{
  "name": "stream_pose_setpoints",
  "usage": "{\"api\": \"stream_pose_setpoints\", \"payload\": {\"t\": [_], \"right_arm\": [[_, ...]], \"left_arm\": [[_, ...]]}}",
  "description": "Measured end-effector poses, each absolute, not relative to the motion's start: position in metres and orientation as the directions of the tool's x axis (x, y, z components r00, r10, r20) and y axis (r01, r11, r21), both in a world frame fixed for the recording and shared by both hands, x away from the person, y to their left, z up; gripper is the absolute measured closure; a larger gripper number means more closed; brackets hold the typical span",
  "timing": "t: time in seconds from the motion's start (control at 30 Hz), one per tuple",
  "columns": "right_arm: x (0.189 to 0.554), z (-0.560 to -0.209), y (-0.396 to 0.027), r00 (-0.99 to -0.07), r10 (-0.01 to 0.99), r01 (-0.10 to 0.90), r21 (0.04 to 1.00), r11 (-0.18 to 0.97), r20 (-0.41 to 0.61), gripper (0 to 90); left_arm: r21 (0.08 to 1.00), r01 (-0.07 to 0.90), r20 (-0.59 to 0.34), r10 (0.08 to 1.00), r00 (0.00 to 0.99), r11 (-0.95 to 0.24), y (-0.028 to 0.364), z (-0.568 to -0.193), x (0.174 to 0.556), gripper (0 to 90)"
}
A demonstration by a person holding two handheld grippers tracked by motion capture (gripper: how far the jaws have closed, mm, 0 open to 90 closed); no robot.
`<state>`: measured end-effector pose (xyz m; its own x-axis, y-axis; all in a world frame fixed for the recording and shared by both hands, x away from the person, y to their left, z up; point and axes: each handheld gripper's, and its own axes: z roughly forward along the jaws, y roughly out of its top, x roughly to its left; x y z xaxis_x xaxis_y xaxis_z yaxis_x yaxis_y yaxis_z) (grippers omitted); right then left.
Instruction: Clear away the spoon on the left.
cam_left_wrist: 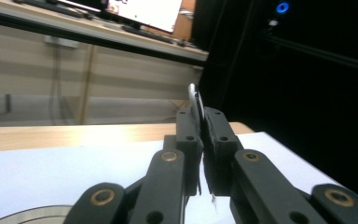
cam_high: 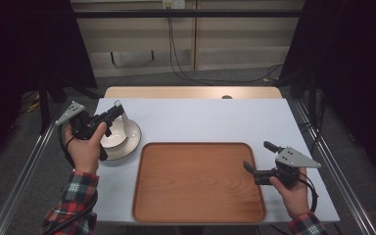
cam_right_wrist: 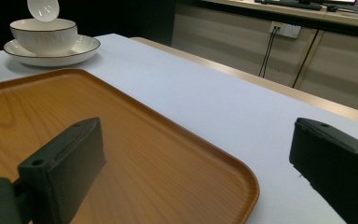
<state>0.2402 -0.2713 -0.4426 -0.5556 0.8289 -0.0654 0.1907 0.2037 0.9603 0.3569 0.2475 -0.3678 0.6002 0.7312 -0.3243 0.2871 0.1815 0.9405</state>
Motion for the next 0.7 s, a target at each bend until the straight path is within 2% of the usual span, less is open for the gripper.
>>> {"api": "stream_pose_setpoints", "payload": {"t": [0.37, 0.7], "right_arm": [[0.239, -0.442, -0.272, -0.551, 0.832, 0.188, 0.962, 0.199, -0.064, 2.7], [0.240, -0.442, -0.272, -0.554, 0.830, 0.187, 0.962, 0.200, -0.065, 2.7]], "left_arm": [[0.927, 0.337, -0.357, 0.661, 0.660, 0.164, 0.228, -0.376, 0.350, 85.8], [0.919, 0.367, -0.369, 0.633, 0.680, 0.140, 0.218, -0.384, 0.345, 85.8]]}}
